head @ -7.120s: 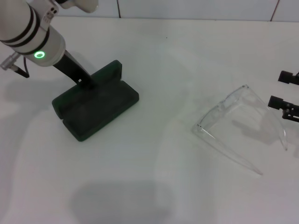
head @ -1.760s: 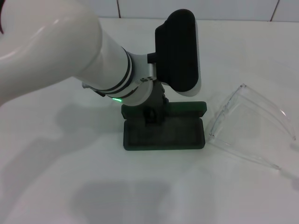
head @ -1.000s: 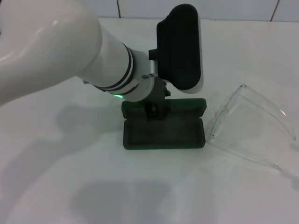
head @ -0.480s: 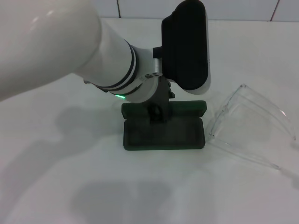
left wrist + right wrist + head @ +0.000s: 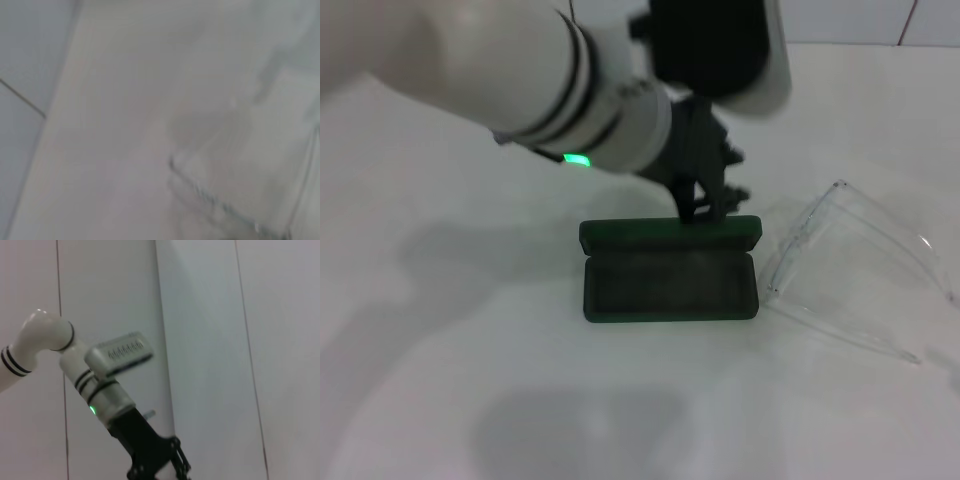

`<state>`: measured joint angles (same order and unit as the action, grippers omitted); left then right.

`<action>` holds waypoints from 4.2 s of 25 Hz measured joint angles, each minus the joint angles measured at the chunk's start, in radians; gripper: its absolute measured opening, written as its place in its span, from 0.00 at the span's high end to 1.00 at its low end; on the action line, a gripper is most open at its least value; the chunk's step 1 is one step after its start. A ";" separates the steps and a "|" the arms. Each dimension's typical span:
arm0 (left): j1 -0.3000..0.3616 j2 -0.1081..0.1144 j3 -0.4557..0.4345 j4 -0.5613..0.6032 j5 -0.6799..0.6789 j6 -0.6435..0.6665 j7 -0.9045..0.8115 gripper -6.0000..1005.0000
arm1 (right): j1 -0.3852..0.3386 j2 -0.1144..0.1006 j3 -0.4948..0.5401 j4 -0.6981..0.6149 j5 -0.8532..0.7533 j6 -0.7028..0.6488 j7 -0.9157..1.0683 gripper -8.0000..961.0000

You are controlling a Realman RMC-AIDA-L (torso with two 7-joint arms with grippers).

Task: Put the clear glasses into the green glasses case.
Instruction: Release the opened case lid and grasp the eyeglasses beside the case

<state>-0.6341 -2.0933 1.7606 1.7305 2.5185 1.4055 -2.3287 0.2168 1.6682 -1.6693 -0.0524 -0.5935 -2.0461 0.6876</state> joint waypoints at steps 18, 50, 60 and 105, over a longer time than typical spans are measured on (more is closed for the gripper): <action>0.252 0.026 -0.948 -0.173 -0.902 0.282 0.442 0.88 | 0.138 -0.023 0.083 -0.013 -0.156 0.193 0.366 0.27; 0.302 0.073 -1.107 -0.864 -0.922 0.453 0.981 0.97 | 0.344 0.197 0.893 -1.435 -1.610 0.040 1.507 0.64; 0.277 0.068 -1.114 -0.867 -0.837 0.452 0.951 0.97 | 0.555 0.188 0.870 -1.226 -1.825 0.017 1.718 0.66; 0.174 0.041 -1.041 -0.941 -0.769 0.429 1.056 0.97 | 0.684 0.286 0.514 -1.189 -2.033 0.104 0.906 0.61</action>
<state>-0.4601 -2.0518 0.7197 0.7893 1.7498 1.8345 -1.2724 0.9009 1.9537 -1.1551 -1.2410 -2.6264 -1.9422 1.5935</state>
